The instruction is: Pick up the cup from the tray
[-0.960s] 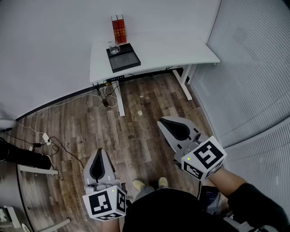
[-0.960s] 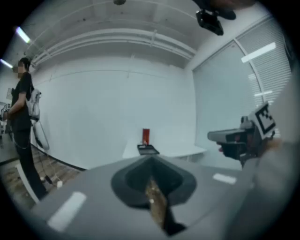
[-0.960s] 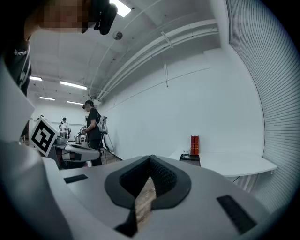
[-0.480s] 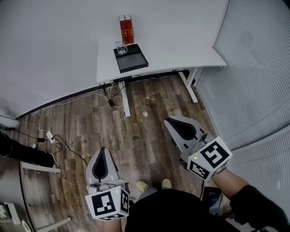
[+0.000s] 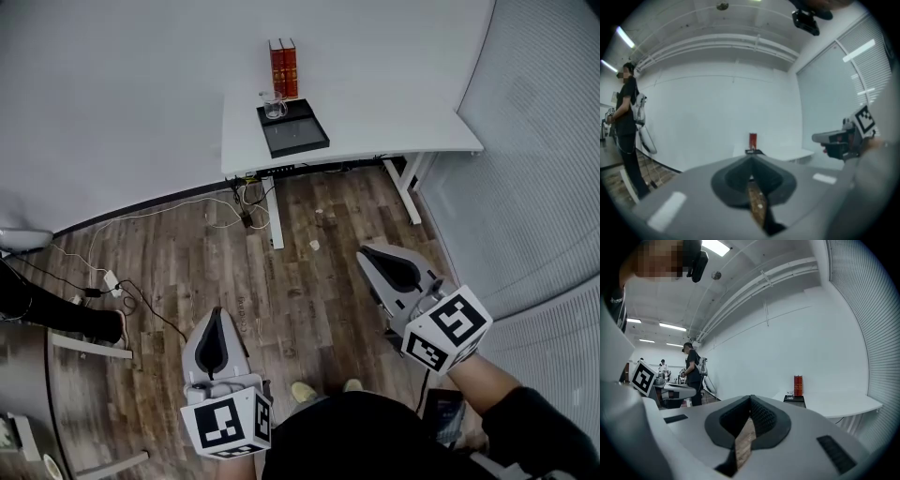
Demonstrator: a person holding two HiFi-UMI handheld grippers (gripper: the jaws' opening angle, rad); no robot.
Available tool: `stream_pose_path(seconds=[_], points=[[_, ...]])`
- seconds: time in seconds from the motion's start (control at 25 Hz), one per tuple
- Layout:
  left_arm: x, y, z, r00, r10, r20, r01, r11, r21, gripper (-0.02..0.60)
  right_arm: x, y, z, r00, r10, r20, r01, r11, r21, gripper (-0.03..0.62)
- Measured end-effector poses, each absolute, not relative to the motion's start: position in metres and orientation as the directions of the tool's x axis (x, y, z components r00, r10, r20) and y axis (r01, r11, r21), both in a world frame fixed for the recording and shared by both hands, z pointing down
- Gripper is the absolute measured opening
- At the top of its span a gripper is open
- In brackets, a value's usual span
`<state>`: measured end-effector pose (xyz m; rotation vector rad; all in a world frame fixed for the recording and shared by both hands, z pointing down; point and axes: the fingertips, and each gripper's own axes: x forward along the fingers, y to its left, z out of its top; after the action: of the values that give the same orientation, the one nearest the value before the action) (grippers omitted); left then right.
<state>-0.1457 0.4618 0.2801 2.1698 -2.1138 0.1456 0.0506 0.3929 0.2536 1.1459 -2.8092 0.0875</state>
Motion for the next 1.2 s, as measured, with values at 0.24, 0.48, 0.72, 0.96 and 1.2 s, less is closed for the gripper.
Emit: stream_pose_path(seconds=[0.24, 0.48, 0.72, 0.96, 1.2], points=[[-0.168, 0.461, 0.287, 0.032, -0.99, 0.139, -0.999, -0.031, 0.012, 0.003, 0.027, 0.39, 0.256, -0.707, -0.697, 0.119, -0.704, 0.71, -0.023, 0.014], [-0.182, 0.459, 0.284, 0.055, -0.988, 0.144, -0.998, -0.053, 0.022, 0.003, -0.003, 0.397, 0.254, -0.738, -0.663, 0.122, -0.667, 0.745, 0.01, 0.014], [-0.19, 0.46, 0.277, 0.073, -0.99, 0.123, -0.997, -0.071, 0.02, 0.003, -0.012, 0.399, 0.248, -0.729, -0.672, 0.129, -0.675, 0.737, 0.022, 0.014], [-0.197, 0.462, 0.275, 0.077, -0.991, 0.113, -0.997, -0.075, 0.023, 0.003, -0.017, 0.403, 0.243, -0.728, -0.673, 0.127, -0.674, 0.737, 0.046, 0.014], [-0.2, 0.46, 0.268, 0.07, -0.993, 0.099, -0.998, -0.07, 0.007, 0.003, -0.019, 0.4, 0.234, -0.73, -0.674, 0.11, -0.672, 0.738, 0.064, 0.014]])
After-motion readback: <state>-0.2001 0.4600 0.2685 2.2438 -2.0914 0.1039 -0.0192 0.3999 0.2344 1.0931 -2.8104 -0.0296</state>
